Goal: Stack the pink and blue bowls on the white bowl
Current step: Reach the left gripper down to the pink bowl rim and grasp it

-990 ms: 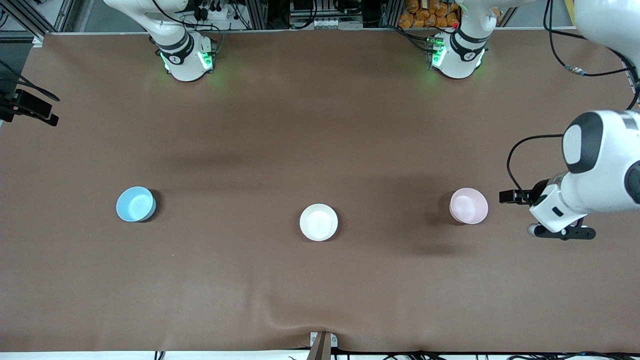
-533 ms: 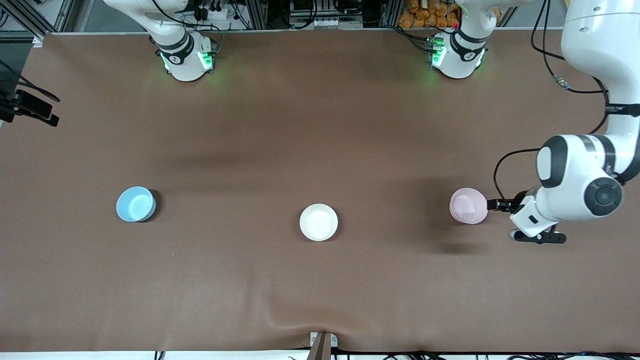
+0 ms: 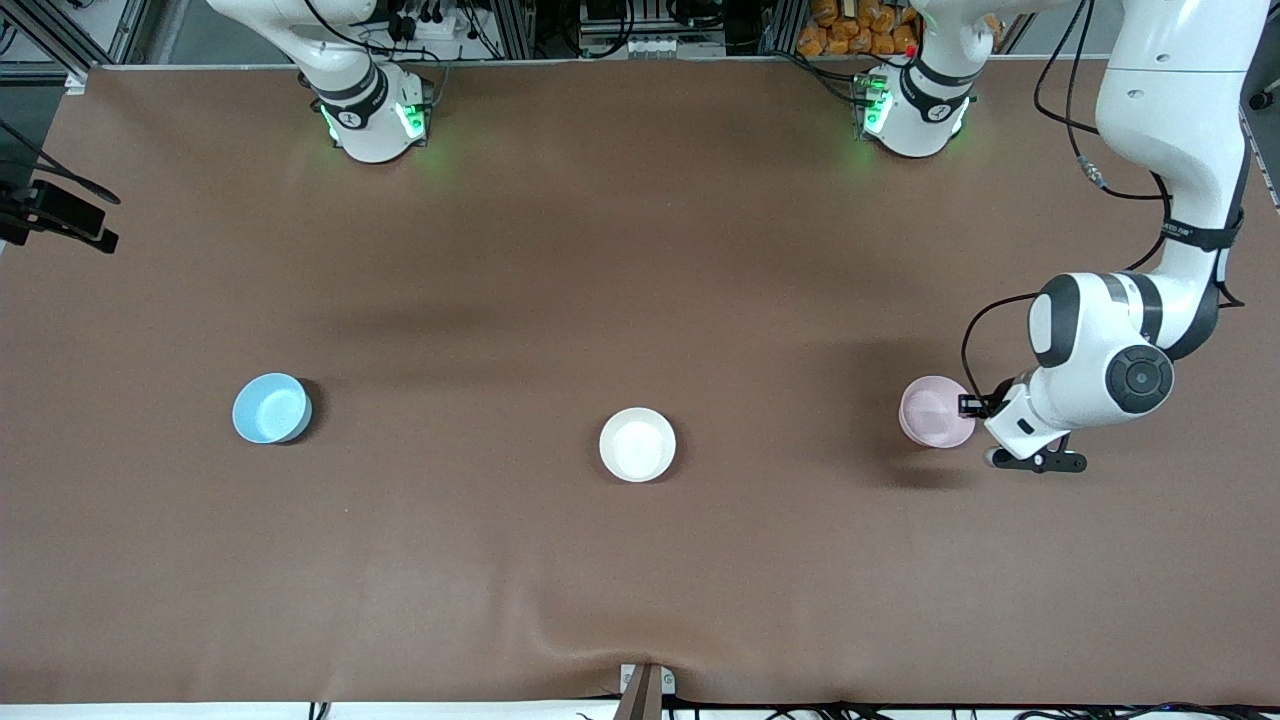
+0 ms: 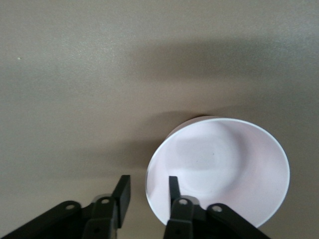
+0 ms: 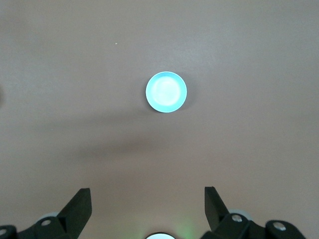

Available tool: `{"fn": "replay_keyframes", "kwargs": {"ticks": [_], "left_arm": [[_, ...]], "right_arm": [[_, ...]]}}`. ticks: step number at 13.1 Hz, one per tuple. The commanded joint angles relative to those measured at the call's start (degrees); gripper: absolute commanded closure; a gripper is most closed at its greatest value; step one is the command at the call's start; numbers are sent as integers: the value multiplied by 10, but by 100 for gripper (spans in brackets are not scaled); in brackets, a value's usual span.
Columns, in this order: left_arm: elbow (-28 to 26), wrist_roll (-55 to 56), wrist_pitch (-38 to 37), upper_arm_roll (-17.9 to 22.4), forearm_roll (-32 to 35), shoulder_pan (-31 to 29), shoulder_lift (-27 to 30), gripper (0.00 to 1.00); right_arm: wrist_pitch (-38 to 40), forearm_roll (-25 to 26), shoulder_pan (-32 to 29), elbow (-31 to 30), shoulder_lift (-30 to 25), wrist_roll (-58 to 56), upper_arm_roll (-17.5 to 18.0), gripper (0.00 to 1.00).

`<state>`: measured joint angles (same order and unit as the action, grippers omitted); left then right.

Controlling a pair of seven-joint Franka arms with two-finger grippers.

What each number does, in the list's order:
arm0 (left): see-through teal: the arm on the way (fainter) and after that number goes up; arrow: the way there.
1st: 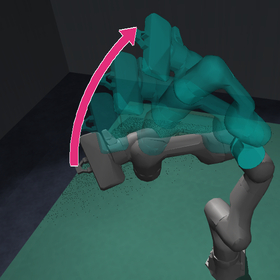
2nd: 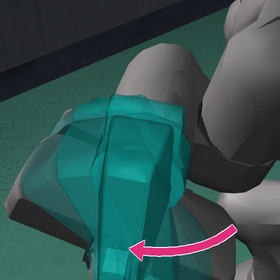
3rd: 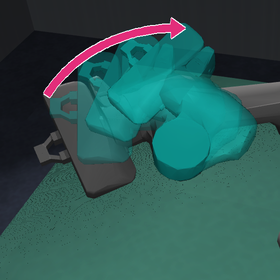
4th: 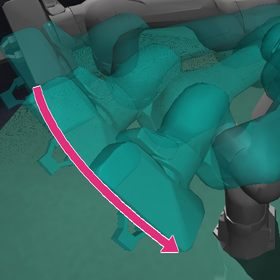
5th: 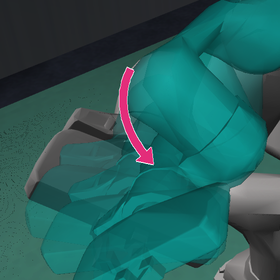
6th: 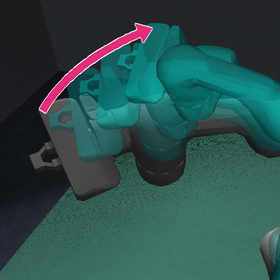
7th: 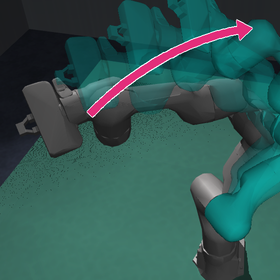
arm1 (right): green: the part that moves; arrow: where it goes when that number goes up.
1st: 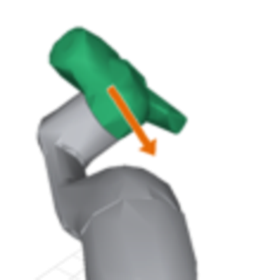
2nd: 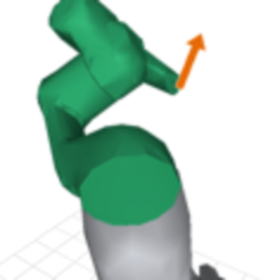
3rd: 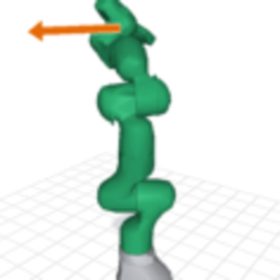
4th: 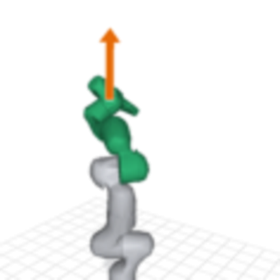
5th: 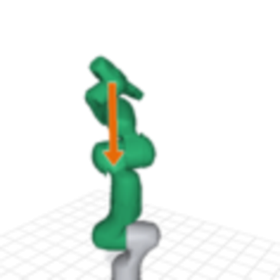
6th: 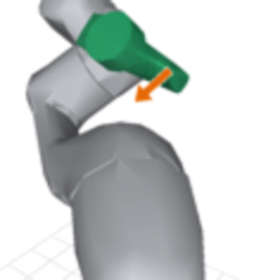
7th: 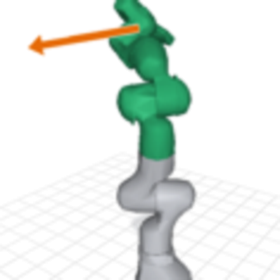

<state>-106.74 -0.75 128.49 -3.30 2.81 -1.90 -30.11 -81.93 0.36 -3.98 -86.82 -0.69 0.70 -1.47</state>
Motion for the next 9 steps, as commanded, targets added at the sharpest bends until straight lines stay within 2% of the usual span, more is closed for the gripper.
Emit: {"fn": "replay_keyframes", "kwargs": {"ticks": [1,2,4,7,9], "left_arm": [[-5,7,30,-4,4,-7,-12,69],[-5,7,31,-5,4,-5,-14,77],[-2,10,31,-6,4,0,-12,100],[0,28,18,-14,4,1,7,100],[11,54,-23,-43,4,1,32,100]], "right_arm": [[8,-6,0,15,8,3,-2,0],[8,-6,0,15,8,3,-2,0],[8,-6,0,15,8,3,-2,0],[8,-6,0,15,8,3,-2,0],[8,-6,0,15,8,3,-2,0]]}}
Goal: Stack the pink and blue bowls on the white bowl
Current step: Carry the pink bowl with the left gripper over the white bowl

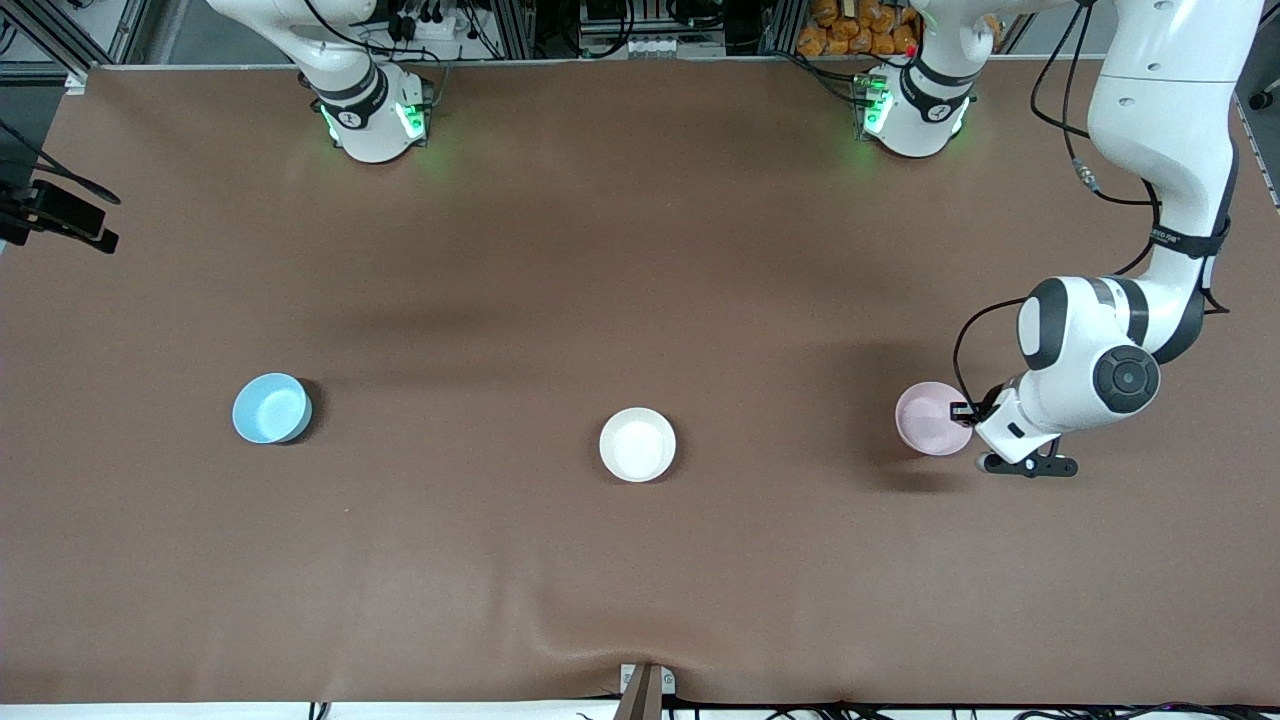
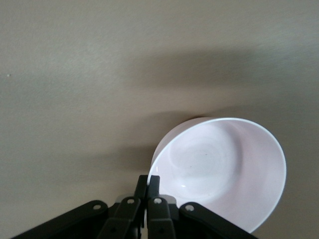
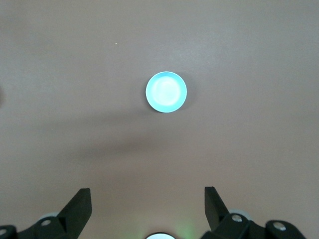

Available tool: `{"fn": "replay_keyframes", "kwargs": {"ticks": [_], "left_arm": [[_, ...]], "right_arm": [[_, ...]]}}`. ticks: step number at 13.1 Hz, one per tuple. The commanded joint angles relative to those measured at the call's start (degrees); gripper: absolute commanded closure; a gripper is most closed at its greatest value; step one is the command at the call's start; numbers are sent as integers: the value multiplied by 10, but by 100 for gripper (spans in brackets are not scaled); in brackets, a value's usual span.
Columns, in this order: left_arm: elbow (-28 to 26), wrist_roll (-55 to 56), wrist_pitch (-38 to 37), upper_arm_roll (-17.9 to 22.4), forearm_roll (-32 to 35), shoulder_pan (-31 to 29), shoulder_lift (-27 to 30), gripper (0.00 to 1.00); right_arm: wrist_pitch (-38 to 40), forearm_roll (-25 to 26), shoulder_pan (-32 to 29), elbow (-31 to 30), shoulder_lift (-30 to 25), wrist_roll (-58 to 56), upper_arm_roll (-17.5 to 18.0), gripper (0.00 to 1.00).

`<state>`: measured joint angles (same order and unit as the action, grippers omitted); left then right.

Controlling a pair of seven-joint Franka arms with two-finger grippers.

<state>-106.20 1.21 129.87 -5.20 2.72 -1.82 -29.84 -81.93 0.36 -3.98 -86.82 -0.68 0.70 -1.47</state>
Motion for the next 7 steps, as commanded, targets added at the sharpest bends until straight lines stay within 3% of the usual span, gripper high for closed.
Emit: {"fn": "replay_keyframes", "kwargs": {"ticks": [1,4,7], "left_arm": [[27,69,-72,-46,4,1,33,100],[113,163,-147,-109,4,7,24,100],[159,220,-153,-127,-20,46,1,100]], "right_arm": [[8,-6,0,15,8,2,-2,0],[9,-7,-1,15,9,7,-2,0],[12,-2,0,16,10,6,-2,0]]}}
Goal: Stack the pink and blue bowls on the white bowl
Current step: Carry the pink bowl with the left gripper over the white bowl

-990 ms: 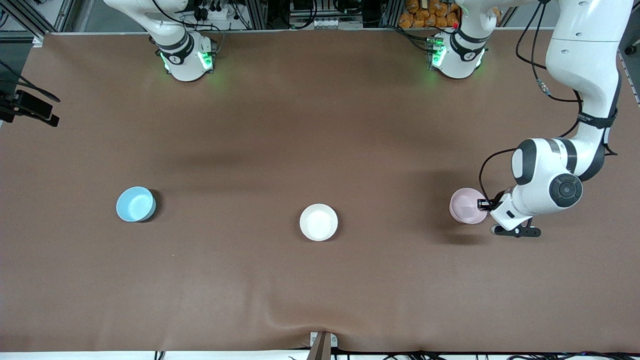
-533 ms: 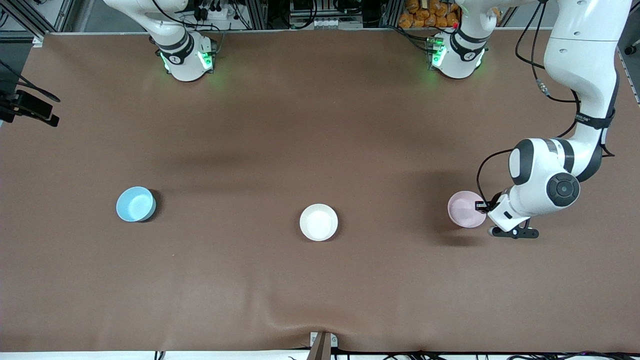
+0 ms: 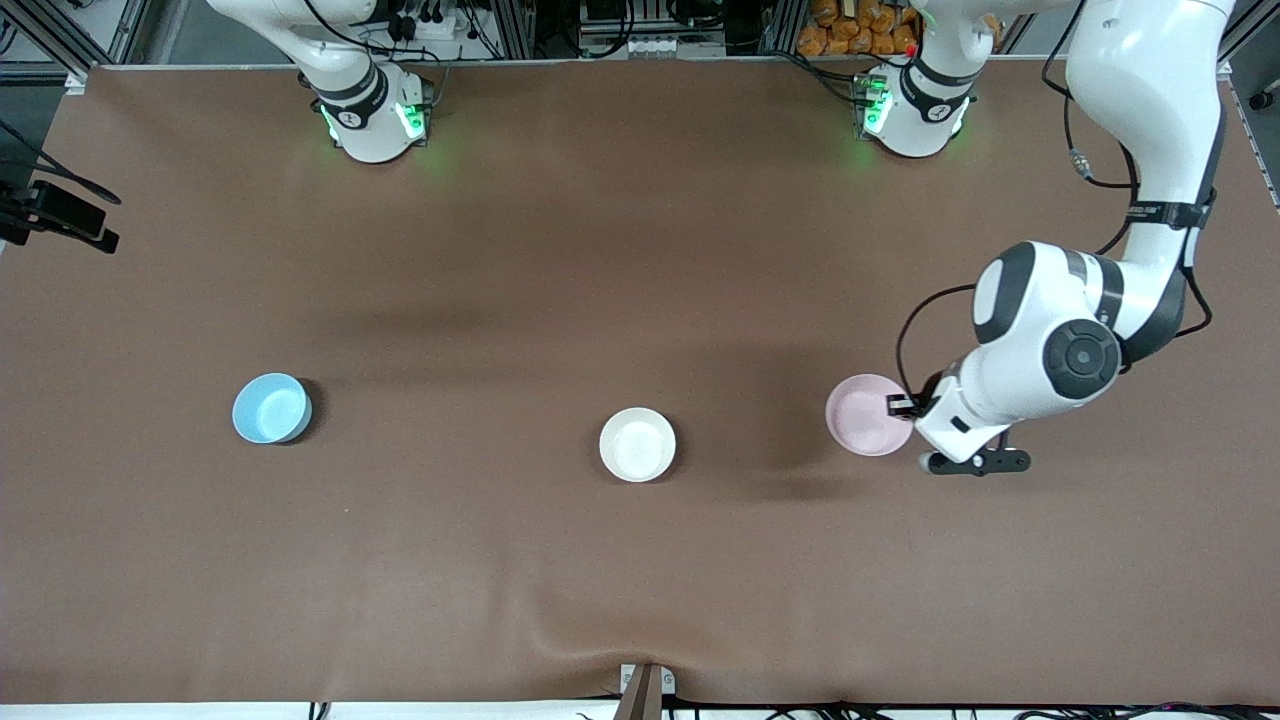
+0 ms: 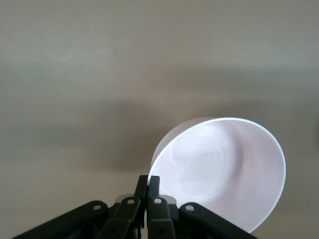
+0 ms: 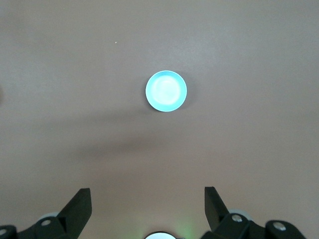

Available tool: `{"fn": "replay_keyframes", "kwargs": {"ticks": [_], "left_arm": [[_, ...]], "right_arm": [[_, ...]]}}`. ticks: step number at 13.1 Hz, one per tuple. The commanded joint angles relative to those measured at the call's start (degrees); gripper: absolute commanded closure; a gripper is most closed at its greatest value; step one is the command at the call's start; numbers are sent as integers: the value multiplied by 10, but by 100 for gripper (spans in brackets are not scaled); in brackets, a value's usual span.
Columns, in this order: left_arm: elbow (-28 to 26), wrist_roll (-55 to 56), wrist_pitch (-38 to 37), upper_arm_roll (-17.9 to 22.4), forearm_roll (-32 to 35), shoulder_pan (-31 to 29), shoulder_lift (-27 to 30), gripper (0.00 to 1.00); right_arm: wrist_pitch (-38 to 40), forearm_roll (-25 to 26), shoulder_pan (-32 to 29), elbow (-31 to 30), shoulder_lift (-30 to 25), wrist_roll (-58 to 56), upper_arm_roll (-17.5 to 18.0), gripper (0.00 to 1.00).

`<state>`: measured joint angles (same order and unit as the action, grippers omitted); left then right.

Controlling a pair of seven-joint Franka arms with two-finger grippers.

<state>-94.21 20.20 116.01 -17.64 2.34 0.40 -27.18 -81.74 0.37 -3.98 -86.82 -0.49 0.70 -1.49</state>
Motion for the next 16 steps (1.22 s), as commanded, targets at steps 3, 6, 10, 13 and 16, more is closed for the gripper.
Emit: {"fn": "replay_keyframes", "kwargs": {"ticks": [3,6,10,13,16], "left_arm": [[92,80,-14,-3,-37,84,-58,100],[159,133,-5,0,-37,139,-112,100],[188,147,61,2,-37,184,-152,100],[190,147,120,2,-37,204,-179,100],[190,150,152,16,-37,233,-203,100]], "right_arm": [[5,-2,-4,15,14,8,-3,0],[-36,-5,-3,16,54,8,-3,0],[-89,1,13,16,107,2,-2,0],[-214,-6,4,14,188,-1,-3,0],[-229,-5,-14,13,238,-22,-2,0]]}}
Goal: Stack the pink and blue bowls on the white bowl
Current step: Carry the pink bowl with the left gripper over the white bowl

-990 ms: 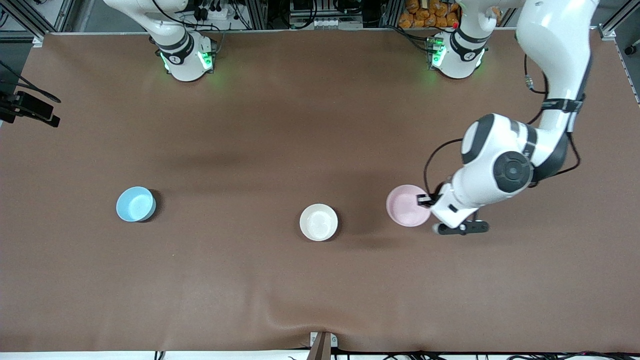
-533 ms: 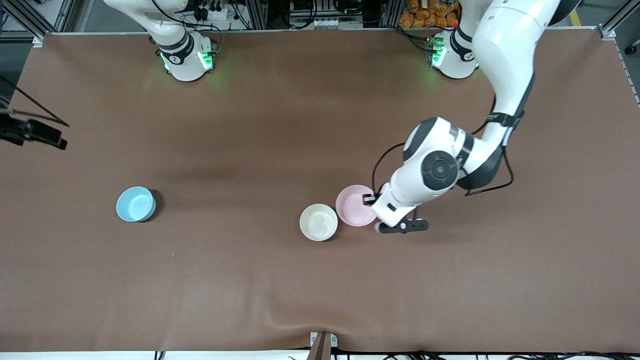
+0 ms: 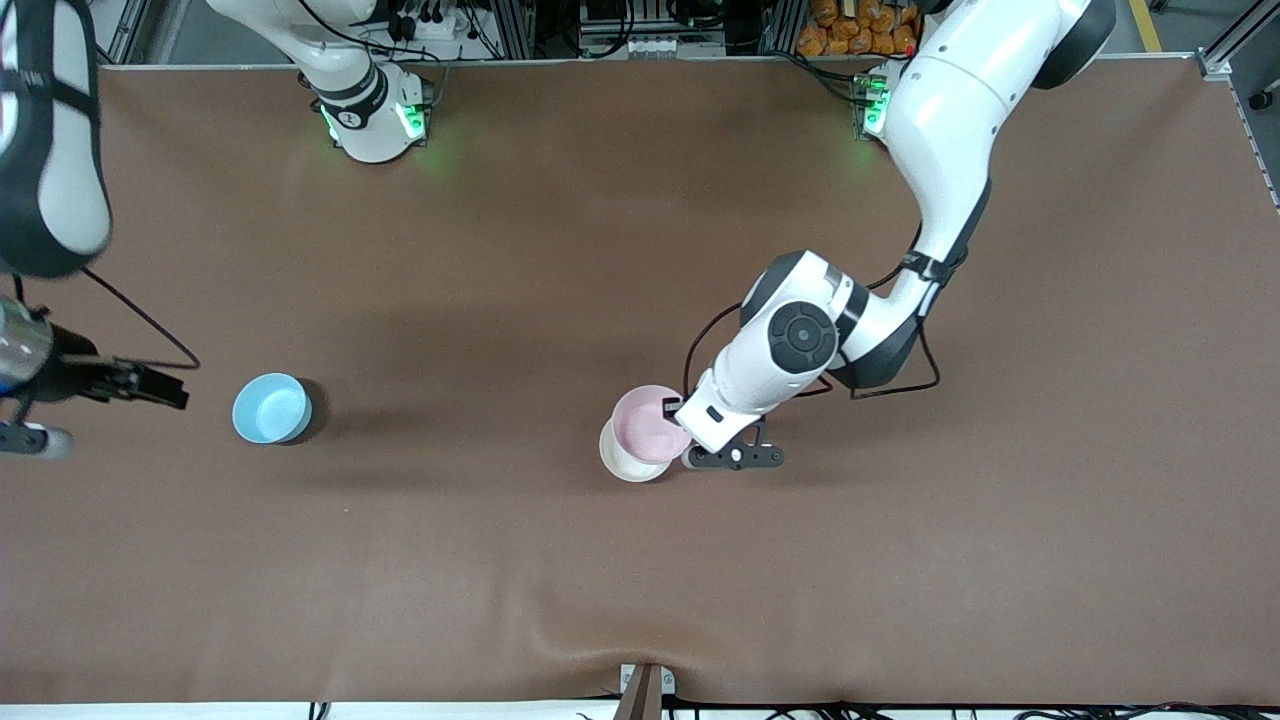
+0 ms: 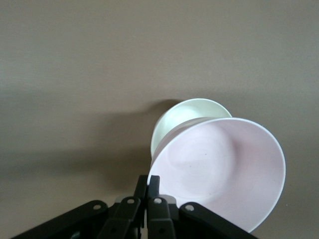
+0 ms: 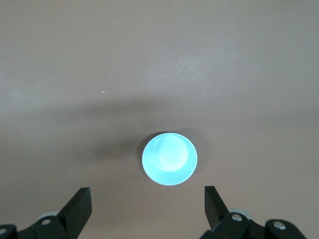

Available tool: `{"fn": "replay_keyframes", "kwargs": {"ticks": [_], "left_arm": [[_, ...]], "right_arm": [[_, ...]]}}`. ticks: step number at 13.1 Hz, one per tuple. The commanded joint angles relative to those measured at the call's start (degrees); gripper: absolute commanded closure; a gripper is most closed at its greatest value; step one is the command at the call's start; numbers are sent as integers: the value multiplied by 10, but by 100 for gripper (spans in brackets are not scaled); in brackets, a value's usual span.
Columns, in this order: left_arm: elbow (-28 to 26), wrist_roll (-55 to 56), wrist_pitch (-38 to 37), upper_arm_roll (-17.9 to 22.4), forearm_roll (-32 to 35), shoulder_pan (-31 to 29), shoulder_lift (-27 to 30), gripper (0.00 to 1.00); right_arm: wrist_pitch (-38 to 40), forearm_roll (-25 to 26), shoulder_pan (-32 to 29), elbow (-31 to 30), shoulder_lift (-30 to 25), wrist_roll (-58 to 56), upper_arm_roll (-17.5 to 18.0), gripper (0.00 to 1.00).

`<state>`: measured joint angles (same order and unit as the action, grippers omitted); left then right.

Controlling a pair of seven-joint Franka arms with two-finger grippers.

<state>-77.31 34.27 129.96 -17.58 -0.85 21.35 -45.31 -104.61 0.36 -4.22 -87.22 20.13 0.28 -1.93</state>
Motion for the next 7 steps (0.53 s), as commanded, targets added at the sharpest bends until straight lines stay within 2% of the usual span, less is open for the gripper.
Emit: {"fn": "replay_keyframes", "kwargs": {"ticks": [1,3,7], "left_arm": [[21,9,13,32,-5,38,-25,100],[22,18,19,48,-5,55,-28,100],[22,17,51,48,-6,50,-40,100]], "right_arm": [[0,-4,-15,15,35,-34,2,0],[-2,0,-24,14,50,-77,0,0],[27,3,-27,12,51,-92,0,0]]}}
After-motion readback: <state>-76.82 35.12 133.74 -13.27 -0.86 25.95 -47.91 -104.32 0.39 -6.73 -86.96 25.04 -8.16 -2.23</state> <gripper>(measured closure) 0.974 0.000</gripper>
